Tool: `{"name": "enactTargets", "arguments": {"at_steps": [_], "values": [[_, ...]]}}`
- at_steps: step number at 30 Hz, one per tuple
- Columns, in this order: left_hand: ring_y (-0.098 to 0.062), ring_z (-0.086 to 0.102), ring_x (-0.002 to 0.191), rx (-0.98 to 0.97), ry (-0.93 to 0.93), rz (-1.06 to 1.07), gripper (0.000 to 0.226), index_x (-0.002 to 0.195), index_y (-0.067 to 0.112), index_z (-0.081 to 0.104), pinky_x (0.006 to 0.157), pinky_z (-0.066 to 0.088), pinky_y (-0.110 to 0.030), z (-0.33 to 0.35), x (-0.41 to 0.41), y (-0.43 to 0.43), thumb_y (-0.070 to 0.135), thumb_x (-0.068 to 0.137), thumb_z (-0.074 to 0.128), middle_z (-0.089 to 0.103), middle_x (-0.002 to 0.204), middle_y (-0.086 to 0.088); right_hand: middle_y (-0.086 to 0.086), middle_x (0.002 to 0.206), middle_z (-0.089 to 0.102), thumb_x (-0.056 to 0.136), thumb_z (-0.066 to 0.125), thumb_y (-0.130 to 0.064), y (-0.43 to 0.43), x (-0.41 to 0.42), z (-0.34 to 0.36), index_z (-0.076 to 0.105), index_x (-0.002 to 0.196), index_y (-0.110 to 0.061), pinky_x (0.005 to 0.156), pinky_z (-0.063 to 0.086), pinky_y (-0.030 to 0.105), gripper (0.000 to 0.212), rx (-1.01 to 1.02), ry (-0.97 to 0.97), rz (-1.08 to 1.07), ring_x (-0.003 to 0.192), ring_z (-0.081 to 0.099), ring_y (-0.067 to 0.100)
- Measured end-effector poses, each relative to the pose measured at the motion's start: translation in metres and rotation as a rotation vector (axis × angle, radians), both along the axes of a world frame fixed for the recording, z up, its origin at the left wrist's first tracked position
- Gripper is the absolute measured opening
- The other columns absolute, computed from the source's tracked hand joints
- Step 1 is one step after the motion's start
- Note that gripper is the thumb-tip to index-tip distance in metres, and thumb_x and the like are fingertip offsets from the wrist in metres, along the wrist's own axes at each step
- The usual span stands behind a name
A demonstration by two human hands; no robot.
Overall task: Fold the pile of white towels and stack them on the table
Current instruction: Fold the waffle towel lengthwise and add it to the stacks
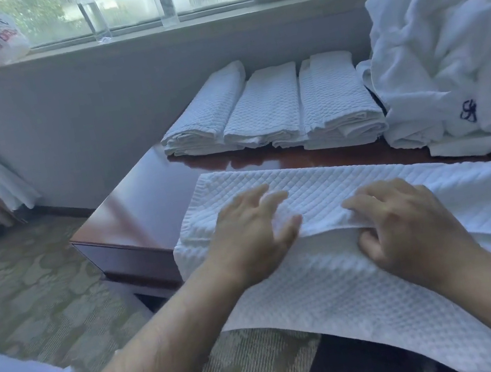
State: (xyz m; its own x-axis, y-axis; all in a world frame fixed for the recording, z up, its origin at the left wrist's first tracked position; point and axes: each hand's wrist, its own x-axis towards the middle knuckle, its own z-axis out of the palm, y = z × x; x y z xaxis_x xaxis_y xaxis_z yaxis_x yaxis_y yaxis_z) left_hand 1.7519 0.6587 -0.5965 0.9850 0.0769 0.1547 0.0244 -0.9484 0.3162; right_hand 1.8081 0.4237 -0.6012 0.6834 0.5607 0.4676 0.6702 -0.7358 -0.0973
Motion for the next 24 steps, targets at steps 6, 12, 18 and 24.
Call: {"name": "enactTargets", "arguments": {"at_steps": [6,12,18,24], "values": [[-0.012,0.002,0.155,0.129,0.079,-0.043,0.072,0.157,0.043,0.017,0.125,0.003,-0.046,-0.015,0.011,-0.004,0.075,0.093,0.013,0.007,0.169,0.007,0.005,0.142,0.058,0.081,0.050,-0.019,-0.037,0.009,-0.009,0.058,0.139,-0.015,0.108,0.039,0.054,0.059,0.051,0.257,-0.224,0.136,0.044,0.030],[-0.010,-0.003,0.155,0.124,0.177,-0.054,0.064,0.158,0.045,0.014,0.125,-0.001,-0.043,-0.004,0.040,0.015,0.069,0.099,0.022,0.003,0.169,0.011,0.009,0.163,0.030,0.093,0.049,-0.015,-0.016,0.030,-0.003,0.041,0.153,-0.020,0.122,0.022,0.048,0.061,0.070,0.380,-0.222,0.152,0.019,0.029],[-0.013,0.009,0.154,0.079,0.083,-0.107,0.058,0.156,0.037,0.028,0.125,0.007,-0.044,0.004,0.035,-0.023,0.054,0.102,0.039,0.018,0.167,0.008,0.008,0.139,0.052,0.079,0.071,-0.022,-0.060,0.023,0.005,0.056,0.135,-0.016,0.097,0.044,0.047,0.058,0.099,0.251,-0.330,0.124,0.045,0.034],[-0.016,0.032,0.143,0.104,-0.109,-0.396,0.060,0.150,0.033,0.042,0.117,0.021,-0.037,0.002,0.053,-0.129,0.046,0.092,0.054,0.039,0.157,0.008,0.005,0.114,0.071,0.078,0.075,-0.013,-0.152,0.013,0.005,0.074,0.109,-0.016,0.085,0.044,0.045,0.032,0.058,0.241,-0.469,0.104,0.060,0.036]]}}
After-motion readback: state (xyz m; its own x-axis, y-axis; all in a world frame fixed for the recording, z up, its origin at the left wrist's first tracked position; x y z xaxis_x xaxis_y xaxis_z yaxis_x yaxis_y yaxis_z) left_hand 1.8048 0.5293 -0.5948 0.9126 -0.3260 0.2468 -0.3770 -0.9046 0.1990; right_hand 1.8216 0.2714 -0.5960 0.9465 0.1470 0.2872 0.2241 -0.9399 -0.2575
